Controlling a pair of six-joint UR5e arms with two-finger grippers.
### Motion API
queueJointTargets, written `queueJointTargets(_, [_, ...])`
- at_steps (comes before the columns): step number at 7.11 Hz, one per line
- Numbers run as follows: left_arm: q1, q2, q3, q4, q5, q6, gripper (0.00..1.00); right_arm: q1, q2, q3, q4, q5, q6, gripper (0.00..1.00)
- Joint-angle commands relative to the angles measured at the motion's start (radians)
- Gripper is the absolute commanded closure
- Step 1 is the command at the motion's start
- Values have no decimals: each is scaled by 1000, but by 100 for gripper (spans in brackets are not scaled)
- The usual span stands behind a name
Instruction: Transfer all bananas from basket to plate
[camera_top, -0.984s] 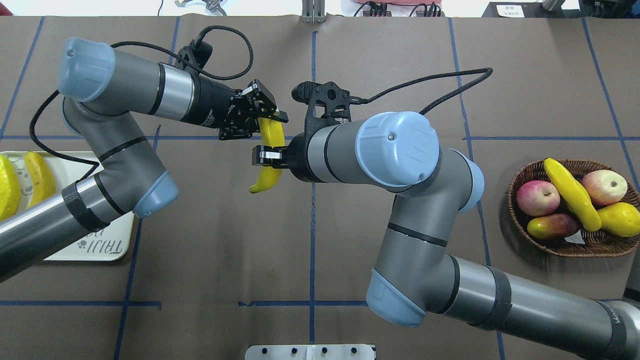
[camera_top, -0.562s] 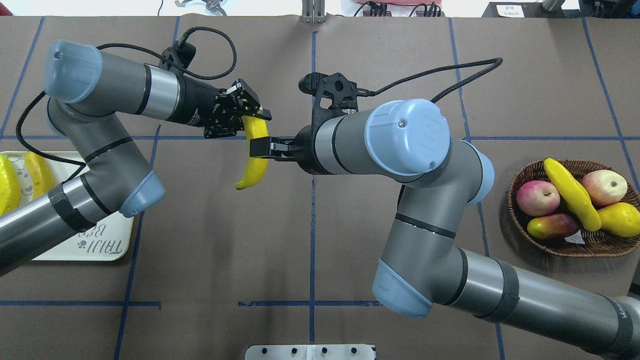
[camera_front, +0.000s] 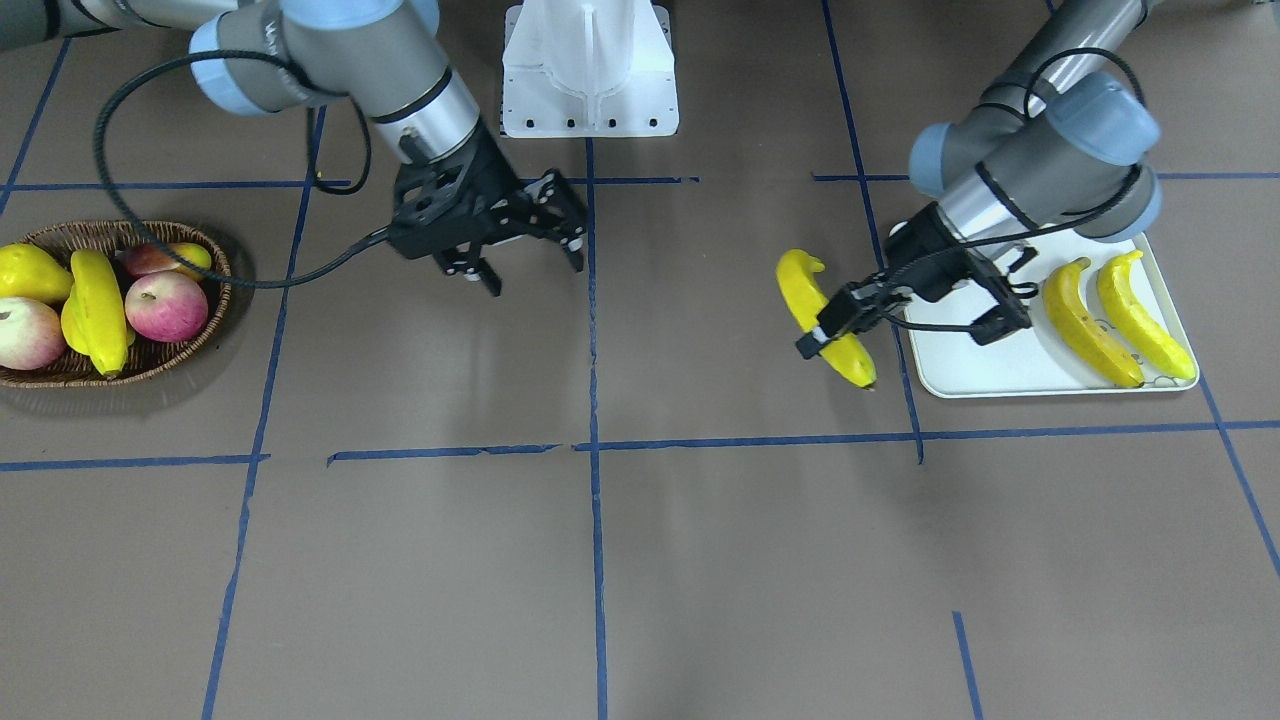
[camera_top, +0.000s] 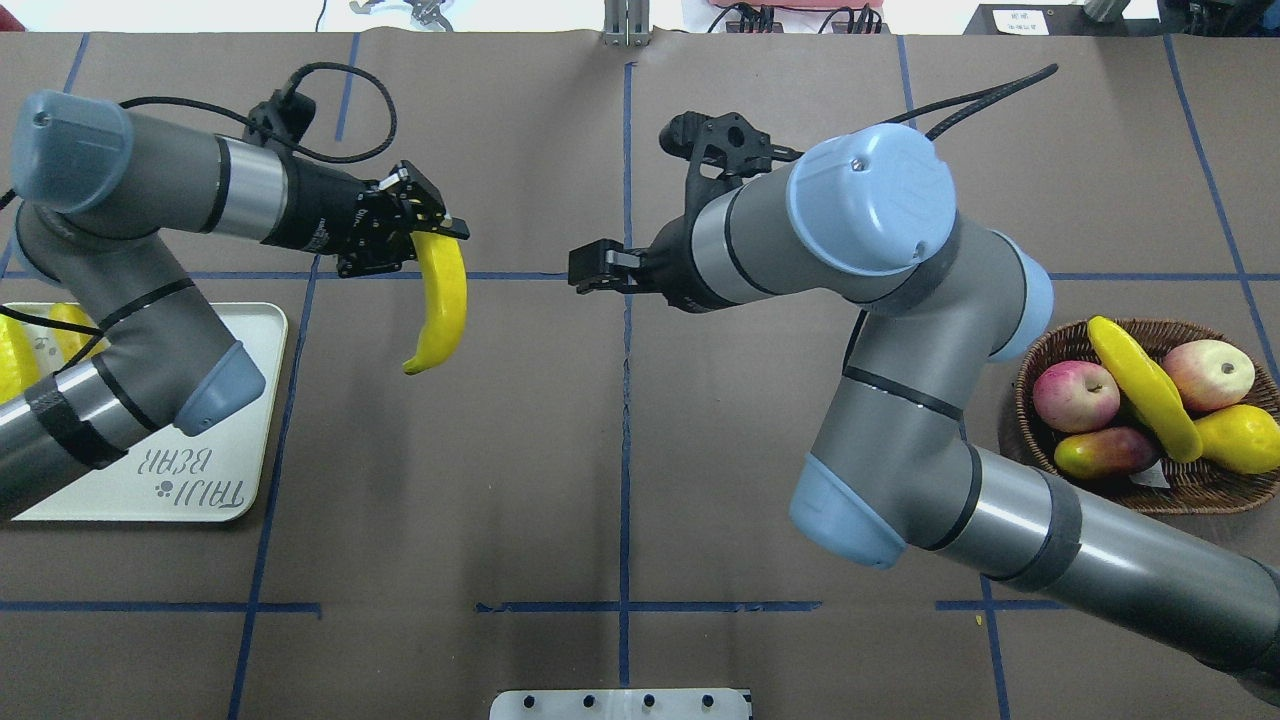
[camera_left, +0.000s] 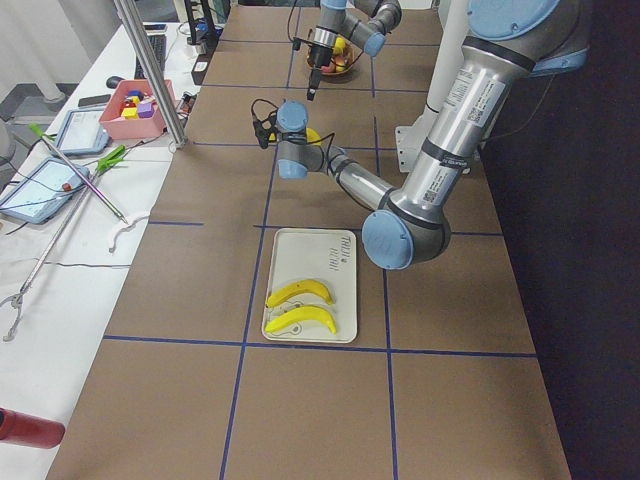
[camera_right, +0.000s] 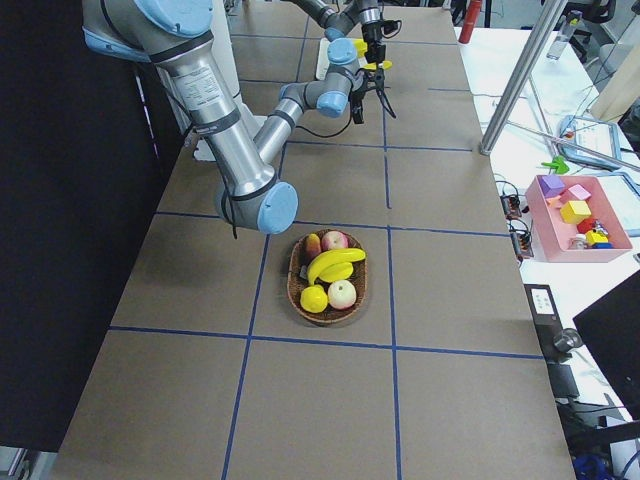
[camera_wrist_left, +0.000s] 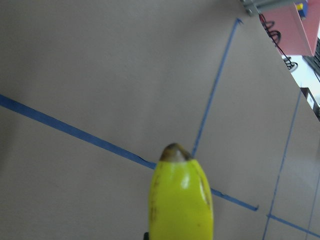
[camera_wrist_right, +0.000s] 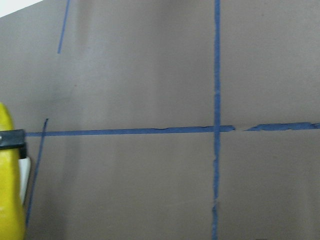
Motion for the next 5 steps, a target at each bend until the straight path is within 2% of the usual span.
queueJointTargets(1, [-71, 138, -2, 0, -31, 71, 98, 71, -62, 1, -105, 40, -128, 0])
queueJointTargets(2, [-90, 233, 3, 1, -39, 190, 98, 111, -66, 3, -183, 89, -231, 0])
queueJointTargets(3, [-107, 281, 10, 3, -39, 252, 98, 147, -105, 27, -231, 114, -302, 0])
queueJointTargets(5, [-113, 349, 14, 81, -33, 361, 98, 214, -229, 60, -233, 152, -498, 0])
